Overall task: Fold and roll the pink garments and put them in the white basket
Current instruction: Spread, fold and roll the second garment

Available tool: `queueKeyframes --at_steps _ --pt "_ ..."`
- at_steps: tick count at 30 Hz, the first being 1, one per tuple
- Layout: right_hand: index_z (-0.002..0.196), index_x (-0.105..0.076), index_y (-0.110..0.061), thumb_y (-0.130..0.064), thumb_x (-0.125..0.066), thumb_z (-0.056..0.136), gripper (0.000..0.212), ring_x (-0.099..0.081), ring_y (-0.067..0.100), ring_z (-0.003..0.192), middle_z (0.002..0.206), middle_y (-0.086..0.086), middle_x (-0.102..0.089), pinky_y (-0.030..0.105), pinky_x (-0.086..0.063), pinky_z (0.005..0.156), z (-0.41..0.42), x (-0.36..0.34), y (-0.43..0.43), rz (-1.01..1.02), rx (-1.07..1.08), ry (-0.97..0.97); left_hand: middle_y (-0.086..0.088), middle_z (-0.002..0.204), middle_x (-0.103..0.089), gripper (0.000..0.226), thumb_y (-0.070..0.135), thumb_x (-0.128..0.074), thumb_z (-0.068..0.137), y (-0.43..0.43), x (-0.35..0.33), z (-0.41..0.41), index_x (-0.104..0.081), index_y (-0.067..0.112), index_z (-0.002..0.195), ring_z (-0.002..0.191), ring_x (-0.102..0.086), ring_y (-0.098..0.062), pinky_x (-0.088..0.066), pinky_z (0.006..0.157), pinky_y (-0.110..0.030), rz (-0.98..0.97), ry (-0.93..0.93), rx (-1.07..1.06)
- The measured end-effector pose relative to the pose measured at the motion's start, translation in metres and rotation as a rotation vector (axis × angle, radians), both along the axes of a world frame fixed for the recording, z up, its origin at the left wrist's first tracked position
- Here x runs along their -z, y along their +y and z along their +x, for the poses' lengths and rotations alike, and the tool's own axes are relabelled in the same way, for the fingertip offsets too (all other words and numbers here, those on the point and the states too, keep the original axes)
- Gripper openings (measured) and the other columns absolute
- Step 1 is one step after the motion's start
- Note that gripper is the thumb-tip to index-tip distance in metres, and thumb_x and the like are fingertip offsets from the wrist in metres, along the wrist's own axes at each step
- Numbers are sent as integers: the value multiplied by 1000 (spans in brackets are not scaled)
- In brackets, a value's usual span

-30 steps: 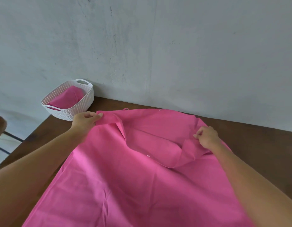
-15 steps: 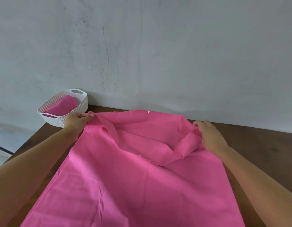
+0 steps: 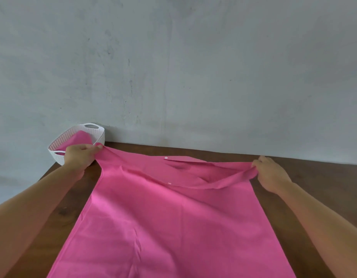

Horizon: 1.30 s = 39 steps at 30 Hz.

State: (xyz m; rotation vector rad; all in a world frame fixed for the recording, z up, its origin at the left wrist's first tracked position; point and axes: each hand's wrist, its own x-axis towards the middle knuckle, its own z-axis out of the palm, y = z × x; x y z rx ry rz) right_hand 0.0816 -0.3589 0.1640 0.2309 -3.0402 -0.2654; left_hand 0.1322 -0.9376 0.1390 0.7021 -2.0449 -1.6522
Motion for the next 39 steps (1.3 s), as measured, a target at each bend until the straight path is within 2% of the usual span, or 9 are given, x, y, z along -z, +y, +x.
queueKeyframes --at_steps 4,8,14,18,21,23,26,31,39 --pt "125 -62 -14 -1 -50 89 40 -54 22 111 111 1 -54 37 -51 90 30 -3 2 26 95 29 -9 100 -75 15 31 -83 84 -17 -2 20 -75 17 83 97 -69 -27 -53 102 -42 41 27 30" --pt "115 -64 -12 -13 -49 97 23 -55 24 106 97 -1 -45 40 -52 84 67 -2 4 0 191 51 -13 102 -74 13 24 -84 83 -32 4 45 -75 15 81 98 -68 -25 -52 103 -43 127 73 56" --pt "112 -67 -16 -29 -47 104 25 -57 23 103 101 0 -55 37 -49 79 129 13 1 -22 248 97 -14 102 -71 23 24 -79 88 -41 15 85 -74 4 98 97 -67 -24 -52 102 -43 217 40 87" --pt "109 -69 -16 -28 -49 103 24 -57 24 100 94 -2 -49 38 -48 76 169 27 -4 -49 297 79 -16 102 -73 17 28 -78 88 -44 30 108 -75 11 88 105 -68 -35 -52 102 -49 112 -14 131" --pt "103 -71 -17 -27 -51 102 22 -58 25 99 96 1 -54 37 -46 73 197 42 -2 -35 317 23 -14 101 -73 16 30 -74 91 -42 39 124 -75 14 88 106 -67 -36 -52 103 -51 82 -42 153" --pt "99 -72 -18 -26 -53 100 21 -59 26 99 99 3 -57 36 -48 72 213 51 0 -33 330 4 -11 100 -72 17 30 -72 93 -37 42 135 -74 14 90 105 -67 -33 -52 101 -48 80 -56 155" --pt "92 -72 -17 -25 -54 98 21 -59 26 96 98 3 -59 38 -53 74 233 59 1 -47 346 -2 -11 100 -71 17 27 -69 96 -34 48 150 -73 11 92 103 -66 -31 -53 86 -38 75 -40 157" --pt "85 -69 -15 -38 -59 99 28 -58 25 85 88 2 -56 37 -51 72 256 59 3 -152 383 -15 -12 102 -72 17 27 -70 95 -36 49 174 -74 11 94 106 -67 -33 -50 104 -50 49 -35 194" --pt "67 -60 -25 -29 -64 96 29 -57 15 61 67 -4 -60 28 -41 54 294 65 21 -253 386 -6 -9 97 -71 11 20 -69 95 -16 42 228 -72 10 92 96 -66 -24 -50 100 -43 12 15 215"
